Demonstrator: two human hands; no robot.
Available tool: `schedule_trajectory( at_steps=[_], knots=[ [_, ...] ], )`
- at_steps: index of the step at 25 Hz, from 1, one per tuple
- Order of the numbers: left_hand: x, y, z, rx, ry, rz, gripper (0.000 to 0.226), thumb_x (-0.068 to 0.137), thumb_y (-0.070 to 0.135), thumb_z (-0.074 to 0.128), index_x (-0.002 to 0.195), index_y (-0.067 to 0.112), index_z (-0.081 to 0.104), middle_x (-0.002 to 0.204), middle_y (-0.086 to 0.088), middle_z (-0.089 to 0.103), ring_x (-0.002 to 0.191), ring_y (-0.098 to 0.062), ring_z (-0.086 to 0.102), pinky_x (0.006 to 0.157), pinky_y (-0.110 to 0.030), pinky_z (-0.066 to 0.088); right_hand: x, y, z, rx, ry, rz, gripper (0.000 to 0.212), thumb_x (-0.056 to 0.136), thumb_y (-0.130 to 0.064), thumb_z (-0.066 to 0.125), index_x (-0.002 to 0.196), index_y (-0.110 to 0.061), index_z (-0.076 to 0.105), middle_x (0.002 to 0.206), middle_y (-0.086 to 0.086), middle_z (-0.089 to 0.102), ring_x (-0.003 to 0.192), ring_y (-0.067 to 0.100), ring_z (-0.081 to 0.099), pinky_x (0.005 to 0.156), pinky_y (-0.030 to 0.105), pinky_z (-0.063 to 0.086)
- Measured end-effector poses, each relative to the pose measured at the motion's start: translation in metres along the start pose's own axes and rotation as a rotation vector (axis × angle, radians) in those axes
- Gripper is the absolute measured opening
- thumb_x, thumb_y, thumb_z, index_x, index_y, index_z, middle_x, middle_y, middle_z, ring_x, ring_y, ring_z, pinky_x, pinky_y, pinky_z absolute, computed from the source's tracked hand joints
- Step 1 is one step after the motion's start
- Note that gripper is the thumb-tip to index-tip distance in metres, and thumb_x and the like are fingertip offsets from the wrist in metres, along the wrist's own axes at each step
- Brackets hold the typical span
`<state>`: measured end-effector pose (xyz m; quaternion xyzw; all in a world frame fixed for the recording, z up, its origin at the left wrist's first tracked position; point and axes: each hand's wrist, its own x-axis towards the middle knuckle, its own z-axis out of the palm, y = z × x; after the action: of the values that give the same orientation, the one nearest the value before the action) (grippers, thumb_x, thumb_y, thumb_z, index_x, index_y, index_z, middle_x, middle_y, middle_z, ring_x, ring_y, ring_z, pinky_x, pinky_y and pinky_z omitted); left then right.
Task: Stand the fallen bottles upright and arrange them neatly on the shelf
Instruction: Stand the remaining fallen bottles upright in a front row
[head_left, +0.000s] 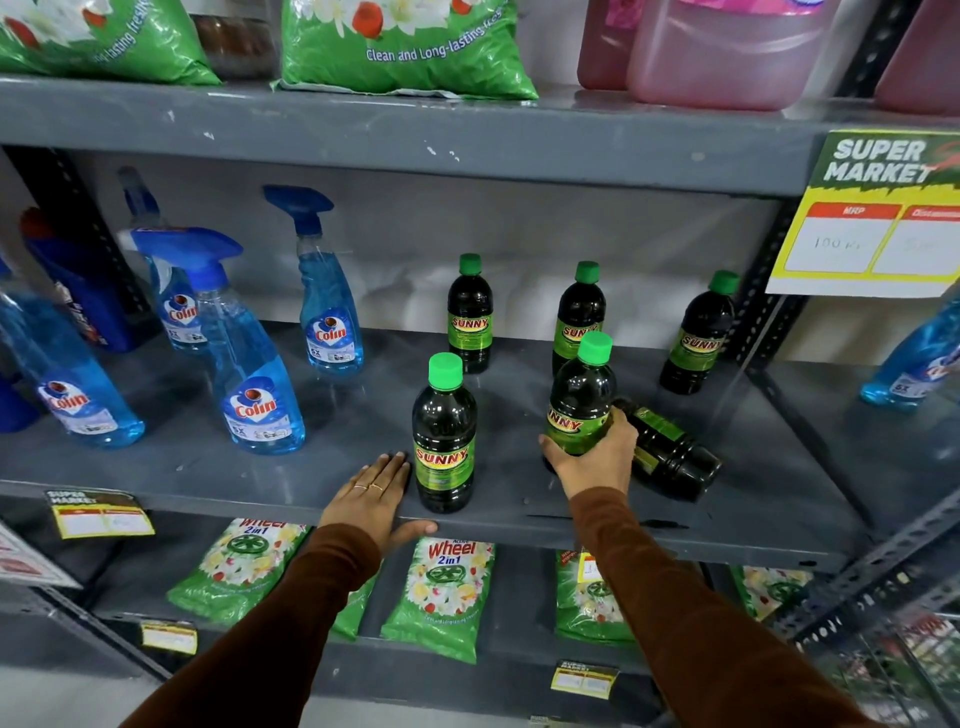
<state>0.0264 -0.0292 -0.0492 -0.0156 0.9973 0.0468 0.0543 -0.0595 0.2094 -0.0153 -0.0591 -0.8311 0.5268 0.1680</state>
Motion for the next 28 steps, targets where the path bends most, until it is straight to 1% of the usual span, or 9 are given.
schedule_trajectory(
  at_steps=[4, 9, 13, 16, 20, 22, 25, 27, 28],
  knots=[
    [-0.001, 0.001, 0.0, 0.014, 0.008, 0.003, 0.143, 0.028, 0.089, -0.024, 0.145, 0.013, 0.003, 0.158, -0.005, 0.003, 0.146, -0.017, 0.003, 0.119, -0.031, 0.002, 0.0, 0.0, -0.02, 0.046, -0.145, 0.045, 0.07, 0.058, -0.01, 0.08, 0.122, -0.01, 0.049, 0.119, 0.01, 0.058, 0.098, 0.016, 0.053, 0.092, 0.025, 0.04],
    [0.0, 0.001, 0.0, 0.019, 0.008, 0.01, 0.143, 0.029, 0.09, -0.024, 0.145, 0.012, 0.005, 0.158, -0.006, 0.005, 0.146, -0.018, 0.004, 0.119, -0.032, 0.004, -0.01, 0.006, -0.034, 0.04, -0.225, 0.051, 0.072, 0.055, -0.017, 0.08, 0.121, -0.014, 0.051, 0.115, 0.009, 0.065, 0.105, 0.022, 0.058, 0.099, 0.039, 0.046],
    [-0.002, 0.001, 0.0, 0.017, 0.01, 0.016, 0.142, 0.031, 0.09, -0.023, 0.145, 0.01, 0.007, 0.157, -0.007, 0.007, 0.146, -0.019, 0.005, 0.119, -0.033, 0.005, -0.02, 0.006, -0.046, 0.059, -0.256, 0.029, 0.06, 0.059, -0.008, 0.079, 0.114, -0.009, 0.056, 0.109, 0.011, 0.067, 0.094, 0.018, 0.059, 0.09, 0.029, 0.047],
    [-0.002, 0.001, -0.001, 0.009, 0.0, 0.017, 0.145, 0.028, 0.09, -0.023, 0.145, 0.01, 0.007, 0.157, -0.007, 0.006, 0.146, -0.019, 0.005, 0.119, -0.033, 0.004, -0.024, 0.007, -0.052, 0.075, -0.265, 0.028, 0.059, 0.058, -0.008, 0.079, 0.112, -0.01, 0.057, 0.107, 0.01, 0.068, 0.094, 0.019, 0.061, 0.093, 0.035, 0.049],
    [-0.004, 0.003, -0.003, 0.016, 0.007, 0.017, 0.146, 0.026, 0.09, -0.025, 0.145, 0.01, 0.007, 0.157, -0.008, 0.007, 0.146, -0.019, 0.005, 0.119, -0.033, 0.005, -0.021, 0.017, -0.056, 0.064, -0.383, 0.015, 0.074, 0.06, 0.0, 0.072, 0.127, -0.012, 0.045, 0.117, 0.005, 0.06, 0.105, 0.015, 0.055, 0.1, 0.032, 0.043],
    [-0.004, 0.003, -0.002, 0.015, 0.012, 0.015, 0.146, 0.026, 0.09, -0.025, 0.145, 0.01, 0.007, 0.157, -0.008, 0.007, 0.146, -0.02, 0.006, 0.119, -0.034, 0.006, -0.015, 0.031, -0.063, -0.012, -0.341, -0.045, 0.078, 0.062, 0.007, 0.064, 0.134, -0.01, 0.038, 0.127, 0.006, 0.051, 0.118, 0.018, 0.048, 0.107, 0.034, 0.037],
    [-0.004, 0.004, -0.001, 0.023, 0.014, 0.008, 0.146, 0.027, 0.09, -0.025, 0.144, 0.01, 0.006, 0.157, -0.008, 0.007, 0.145, -0.019, 0.006, 0.119, -0.033, 0.005, 0.004, 0.042, -0.071, -0.253, -0.091, -0.251, 0.058, 0.065, 0.012, 0.049, 0.121, -0.002, 0.054, 0.125, 0.019, 0.055, 0.12, 0.037, 0.05, 0.107, 0.041, 0.037],
    [-0.002, 0.003, 0.001, 0.027, 0.009, 0.004, 0.145, 0.028, 0.09, -0.024, 0.144, 0.01, 0.006, 0.157, -0.009, 0.007, 0.145, -0.02, 0.006, 0.119, -0.034, 0.005, 0.025, 0.038, -0.071, -0.49, -0.05, -0.319, 0.055, 0.067, -0.001, 0.053, 0.122, -0.003, 0.053, 0.13, 0.021, 0.052, 0.128, 0.04, 0.04, 0.111, 0.043, 0.023],
    [-0.001, 0.003, 0.001, 0.028, 0.006, 0.003, 0.144, 0.029, 0.09, -0.023, 0.144, 0.01, 0.007, 0.157, -0.009, 0.008, 0.145, -0.02, 0.006, 0.119, -0.034, 0.005, 0.035, 0.031, -0.07, -0.655, -0.127, -0.276, 0.063, 0.069, -0.011, 0.058, 0.13, -0.007, 0.043, 0.14, 0.018, 0.043, 0.135, 0.037, 0.03, 0.114, 0.043, 0.013]
  ],
)
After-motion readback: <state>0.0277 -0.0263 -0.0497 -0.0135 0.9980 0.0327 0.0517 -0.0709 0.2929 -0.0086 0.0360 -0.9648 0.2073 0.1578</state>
